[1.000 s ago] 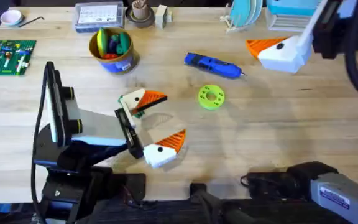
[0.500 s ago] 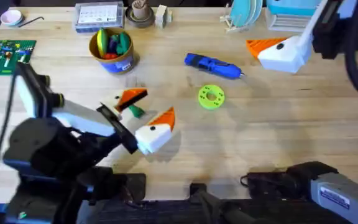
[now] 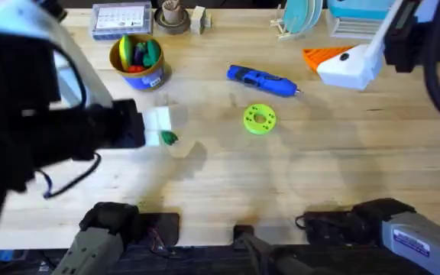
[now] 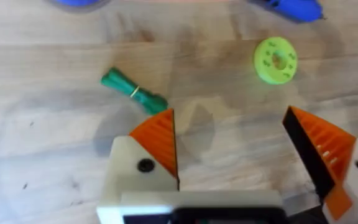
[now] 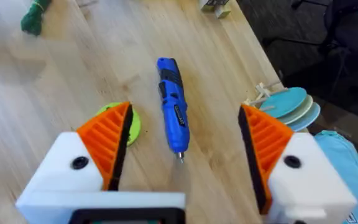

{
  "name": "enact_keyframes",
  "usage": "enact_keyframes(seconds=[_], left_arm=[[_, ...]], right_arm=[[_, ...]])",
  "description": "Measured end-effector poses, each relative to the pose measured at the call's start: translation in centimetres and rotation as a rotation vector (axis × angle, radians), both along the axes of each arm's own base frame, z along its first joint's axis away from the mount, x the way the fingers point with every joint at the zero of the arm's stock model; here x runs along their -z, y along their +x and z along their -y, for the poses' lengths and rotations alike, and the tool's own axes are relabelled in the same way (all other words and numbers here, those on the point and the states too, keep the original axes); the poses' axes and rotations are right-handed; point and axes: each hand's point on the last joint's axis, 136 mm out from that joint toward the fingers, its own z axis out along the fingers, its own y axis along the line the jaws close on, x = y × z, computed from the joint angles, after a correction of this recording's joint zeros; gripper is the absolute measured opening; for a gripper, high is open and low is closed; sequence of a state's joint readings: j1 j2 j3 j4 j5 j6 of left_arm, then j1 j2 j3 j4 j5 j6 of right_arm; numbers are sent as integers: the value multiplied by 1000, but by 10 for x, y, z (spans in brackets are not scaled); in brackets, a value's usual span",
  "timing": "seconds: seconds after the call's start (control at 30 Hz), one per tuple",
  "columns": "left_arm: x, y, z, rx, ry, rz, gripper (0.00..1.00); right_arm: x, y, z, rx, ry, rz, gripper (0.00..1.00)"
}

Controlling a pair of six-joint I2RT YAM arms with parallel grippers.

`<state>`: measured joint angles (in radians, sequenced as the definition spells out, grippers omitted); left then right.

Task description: Pick up the gripper from the table and insert it into the empty holder that is missing its gripper. Then pick up a screw, insert it into the mounting hole, and use the screwdriver to tighten it. Finally, clean up the table by picking up the vegetable and placing it into the bucket.

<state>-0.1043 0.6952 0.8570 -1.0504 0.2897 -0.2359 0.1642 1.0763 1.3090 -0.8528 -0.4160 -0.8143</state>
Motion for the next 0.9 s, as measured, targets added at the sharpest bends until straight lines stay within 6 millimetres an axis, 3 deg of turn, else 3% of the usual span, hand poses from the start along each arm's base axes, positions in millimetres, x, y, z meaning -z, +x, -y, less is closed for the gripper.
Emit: enact_keyframes(seconds=[0.23, 0.47, 0.77, 0.9], left_arm=[[-6, 33, -16, -67, 113, -146, 994], [28, 43, 1, -46, 37, -354, 994], [94, 56, -14, -353, 4, -491, 993], [123, 45, -17, -434, 1, -575, 993]], right_arm=[[0, 0, 0, 0, 0, 0, 994], [0, 0, 0, 0, 0, 0, 994], [0, 0, 0, 0, 0, 0, 994], [0, 0, 0, 0, 0, 0, 994]])
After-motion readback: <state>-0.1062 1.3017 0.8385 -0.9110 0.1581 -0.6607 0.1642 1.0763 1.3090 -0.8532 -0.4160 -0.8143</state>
